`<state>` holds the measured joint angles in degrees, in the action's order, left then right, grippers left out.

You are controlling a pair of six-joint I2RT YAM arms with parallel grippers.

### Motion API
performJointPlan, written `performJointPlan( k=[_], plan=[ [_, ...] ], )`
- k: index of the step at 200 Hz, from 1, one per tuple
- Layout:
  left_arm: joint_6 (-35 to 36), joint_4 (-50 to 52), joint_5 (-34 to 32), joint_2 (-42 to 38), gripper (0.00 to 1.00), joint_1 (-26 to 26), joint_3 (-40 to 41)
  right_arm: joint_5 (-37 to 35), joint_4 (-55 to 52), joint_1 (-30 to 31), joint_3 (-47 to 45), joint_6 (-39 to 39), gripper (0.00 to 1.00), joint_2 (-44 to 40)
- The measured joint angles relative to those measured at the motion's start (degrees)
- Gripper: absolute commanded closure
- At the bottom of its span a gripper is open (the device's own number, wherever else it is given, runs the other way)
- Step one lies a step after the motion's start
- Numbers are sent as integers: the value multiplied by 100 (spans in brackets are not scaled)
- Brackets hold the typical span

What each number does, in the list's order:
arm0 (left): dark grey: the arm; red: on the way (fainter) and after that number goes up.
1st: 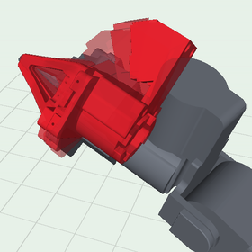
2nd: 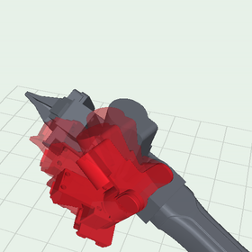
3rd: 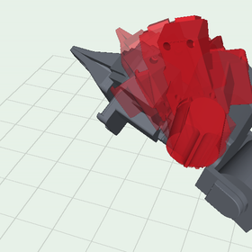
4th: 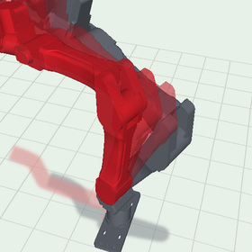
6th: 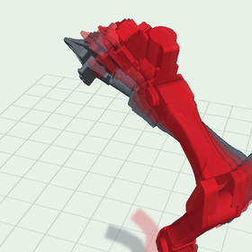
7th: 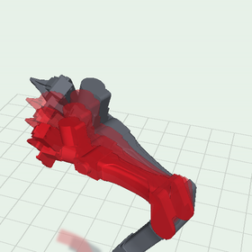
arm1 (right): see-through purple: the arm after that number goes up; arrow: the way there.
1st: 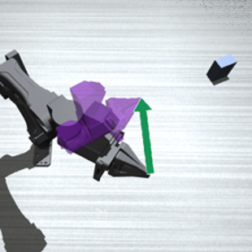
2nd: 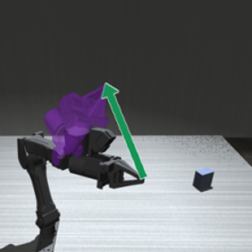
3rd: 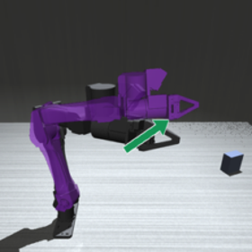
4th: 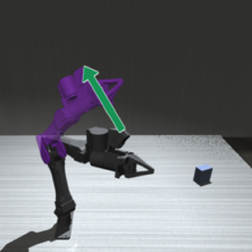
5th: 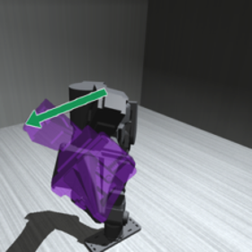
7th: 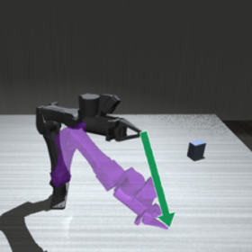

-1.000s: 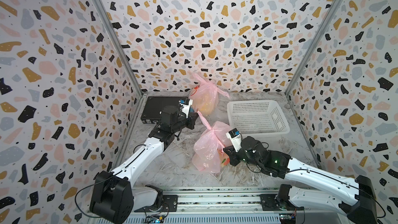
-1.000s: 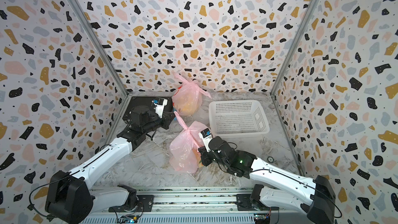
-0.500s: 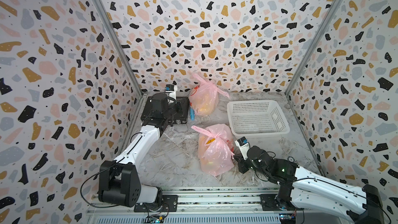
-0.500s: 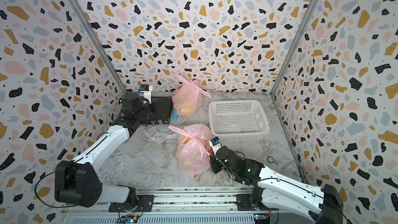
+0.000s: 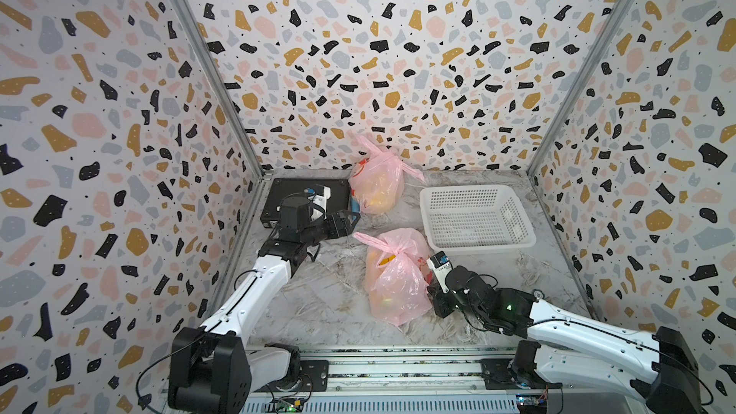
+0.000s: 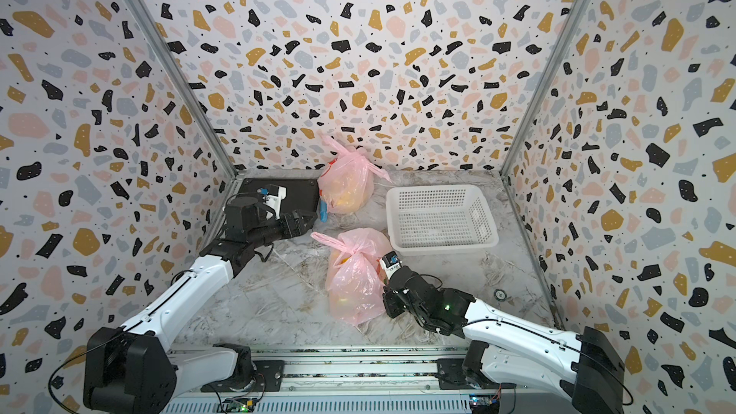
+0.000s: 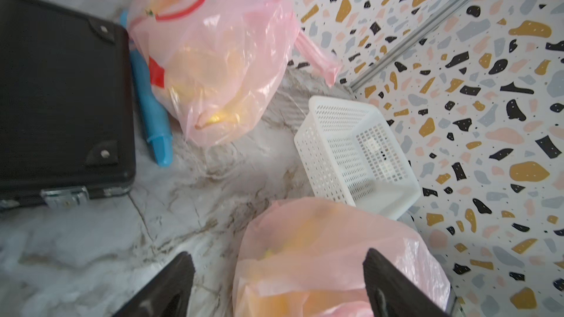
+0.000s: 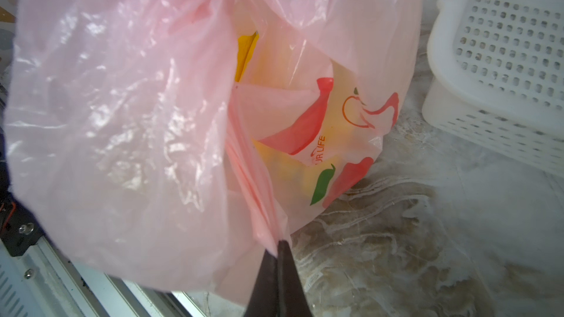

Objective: Place the banana into a plastic bag & tie a knot
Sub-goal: Tie the plastic bag at the center of the board, then place the plastic bag at the center of the board.

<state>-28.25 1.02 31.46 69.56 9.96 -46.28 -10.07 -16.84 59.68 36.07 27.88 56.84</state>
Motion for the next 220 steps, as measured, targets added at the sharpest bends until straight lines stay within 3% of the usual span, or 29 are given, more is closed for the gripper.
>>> performJointPlan(
  k=[41,62,78,91,98,139,183,220],
  plan=[
    [-715,-597,664,70,11,201,675,79,70,-245,0,9,100,195],
    [-990,-1025,857,299,20,433,693,151,101,-262,0,17,100,210],
    [-1327,-1515,1019,531,47,540,732,186,103,-275,0,17,100,219],
    [-1598,-1937,1128,715,86,553,780,197,101,-284,0,20,100,238],
    [-1740,-2144,1156,793,100,553,809,195,94,-295,0,20,100,245],
    [-1759,-1993,977,728,100,496,629,-66,-168,-343,103,17,100,87],
    [-1259,-835,898,496,100,81,-376,-883,-428,-417,363,9,100,-643],
    [-949,-289,1047,542,100,-50,-1008,-1119,-431,-560,452,-24,100,-857]
  ],
)
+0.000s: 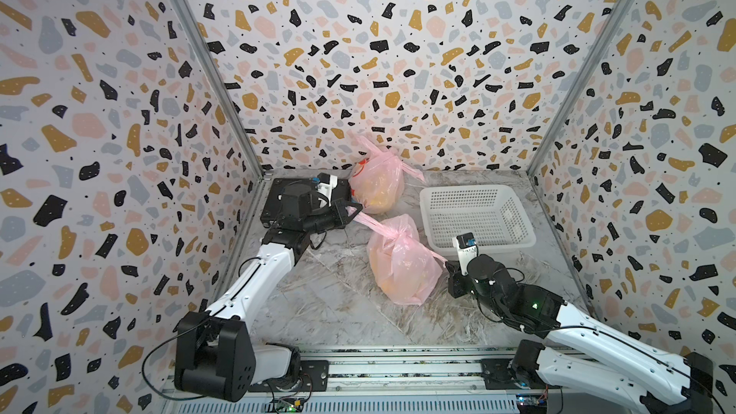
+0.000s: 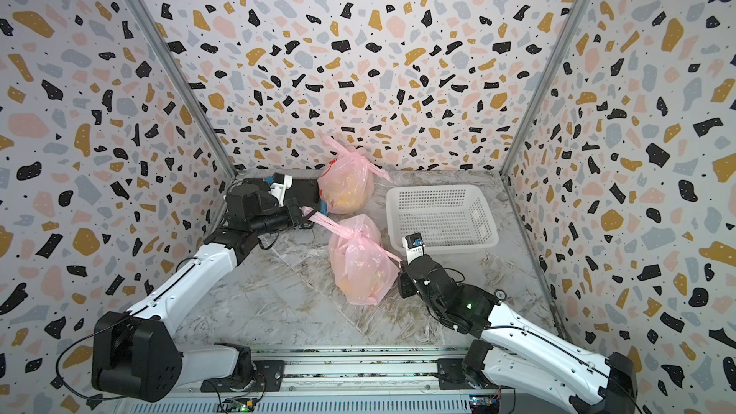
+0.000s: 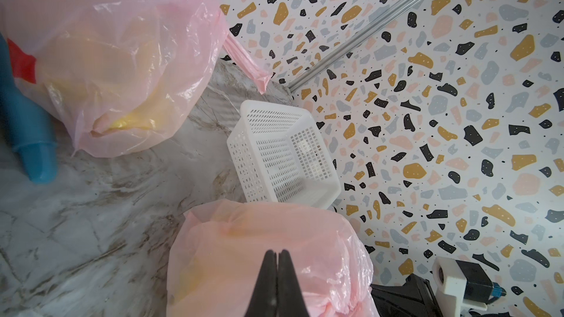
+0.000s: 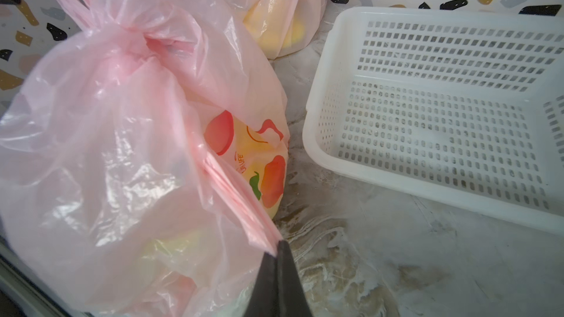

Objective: Place the banana into a plastic bag & tie a knot
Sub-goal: Place the plastic bag at the center of the board.

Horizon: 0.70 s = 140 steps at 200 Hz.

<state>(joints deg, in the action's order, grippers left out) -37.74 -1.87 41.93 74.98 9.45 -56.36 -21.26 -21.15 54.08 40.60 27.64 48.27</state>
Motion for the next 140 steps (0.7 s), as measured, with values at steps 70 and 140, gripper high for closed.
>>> performJointPlan(
  k=[70,140],
  plan=[
    [376,463,28,658,100,-297,-586,164,195,-175,107,-136,100,374],
    [472,-210,-348,1447,81,-409,55,872,1303,-511,-463,-125,100,1685]
  ],
)
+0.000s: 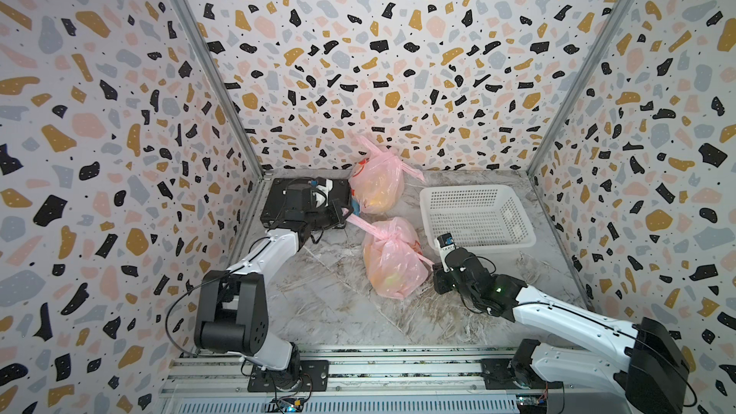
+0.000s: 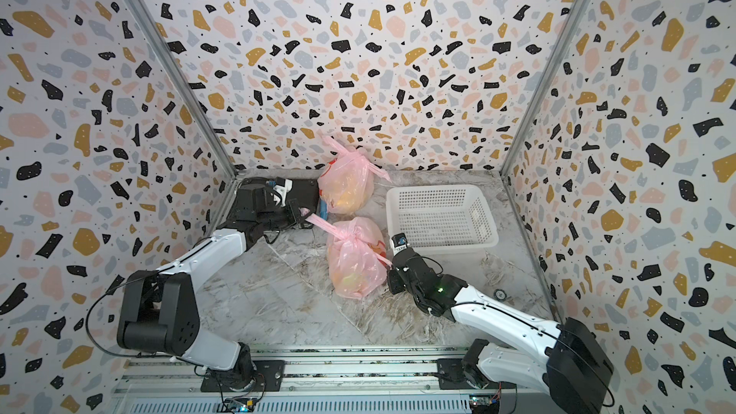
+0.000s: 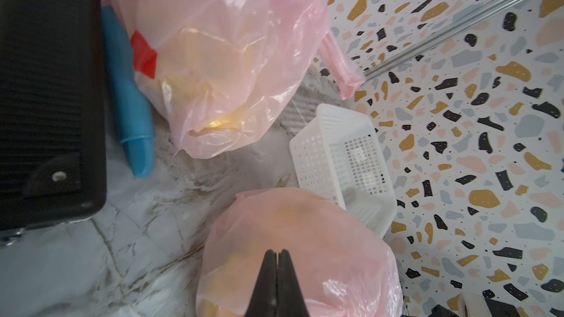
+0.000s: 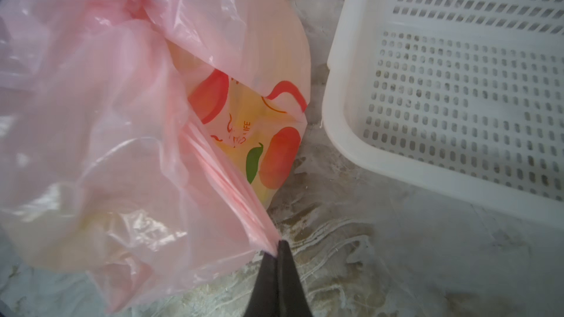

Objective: Place the banana into a plastic bag & tie a knot
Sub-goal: Place the plastic bag at the center of the board, then reset both arms

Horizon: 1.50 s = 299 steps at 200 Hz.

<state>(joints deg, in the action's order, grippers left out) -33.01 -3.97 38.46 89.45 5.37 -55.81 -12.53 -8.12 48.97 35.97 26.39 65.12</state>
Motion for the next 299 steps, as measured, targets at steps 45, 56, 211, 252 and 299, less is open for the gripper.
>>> performJointPlan(
  k=[45,56,211,252,299],
  plan=[
    [149,168,-498,-409,36,-133,243,164,-181,-66,-81,-122,95,-175],
    [181,308,-660,-772,28,-160,243,186,-286,-66,-33,-190,82,-321],
    [1003,1530,-4133,-4745,1,-162,2446,-704,-337,-1436,376,-1635,0,-1679],
    [1600,929,-4793,-4369,1,-162,2962,-599,1043,-2809,-323,-1755,0,-1447],
    [2168,-726,-4981,-3810,1,-162,3620,-610,2367,-3724,-1019,-1884,0,-754]
  ],
)
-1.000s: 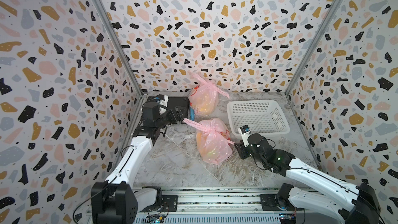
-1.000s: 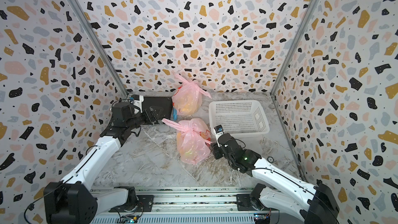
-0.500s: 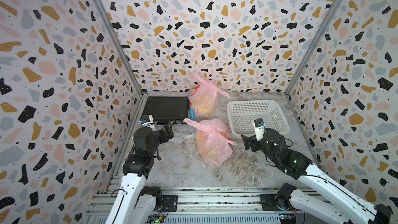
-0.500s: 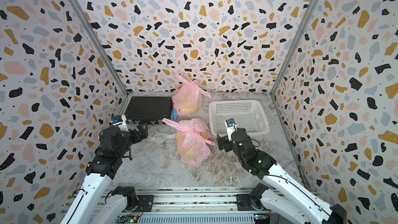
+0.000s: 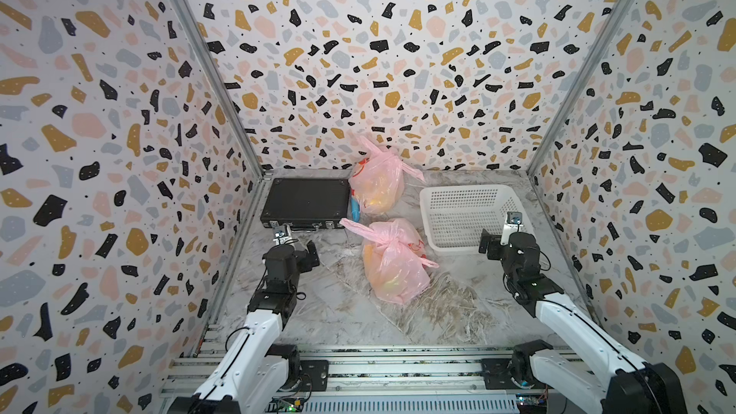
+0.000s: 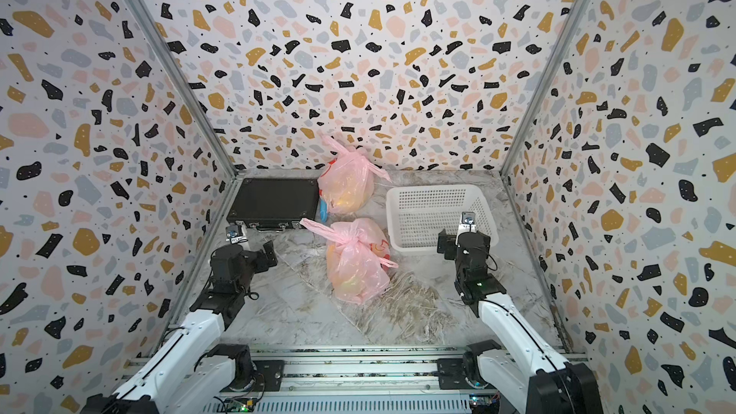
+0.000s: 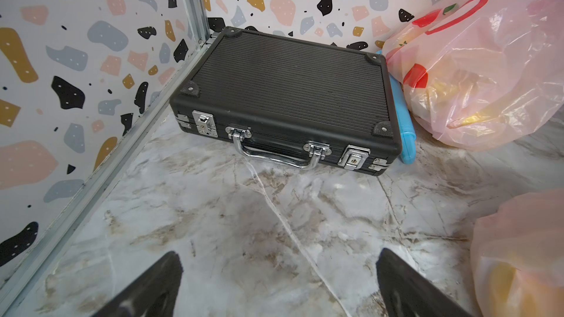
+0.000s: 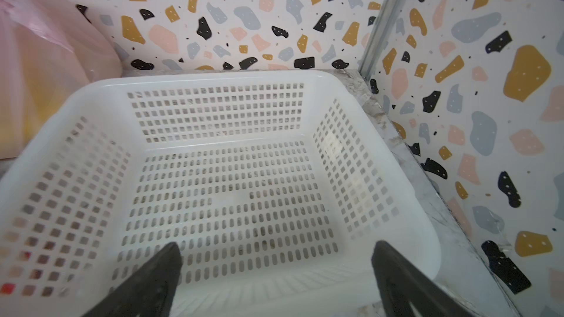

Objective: Place the banana into a plastic bag & tie a knot
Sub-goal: Reset both arms

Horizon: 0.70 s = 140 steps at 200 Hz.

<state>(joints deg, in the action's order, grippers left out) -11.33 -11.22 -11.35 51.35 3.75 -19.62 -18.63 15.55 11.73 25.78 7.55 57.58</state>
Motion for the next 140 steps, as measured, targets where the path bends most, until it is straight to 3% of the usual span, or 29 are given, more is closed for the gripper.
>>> performJointPlan(
  k=[43,110,140],
  plan=[
    [472,-1606,-149,1270,1,0,350,-42,1377,-616,-341,262,0,1119],
    [793,-3491,-264,3005,1,-17,334,136,2643,-1126,-369,293,0,1794],
    [918,-3486,-81,3064,1,-17,295,546,3567,-1130,-479,267,0,2212]
  ],
)
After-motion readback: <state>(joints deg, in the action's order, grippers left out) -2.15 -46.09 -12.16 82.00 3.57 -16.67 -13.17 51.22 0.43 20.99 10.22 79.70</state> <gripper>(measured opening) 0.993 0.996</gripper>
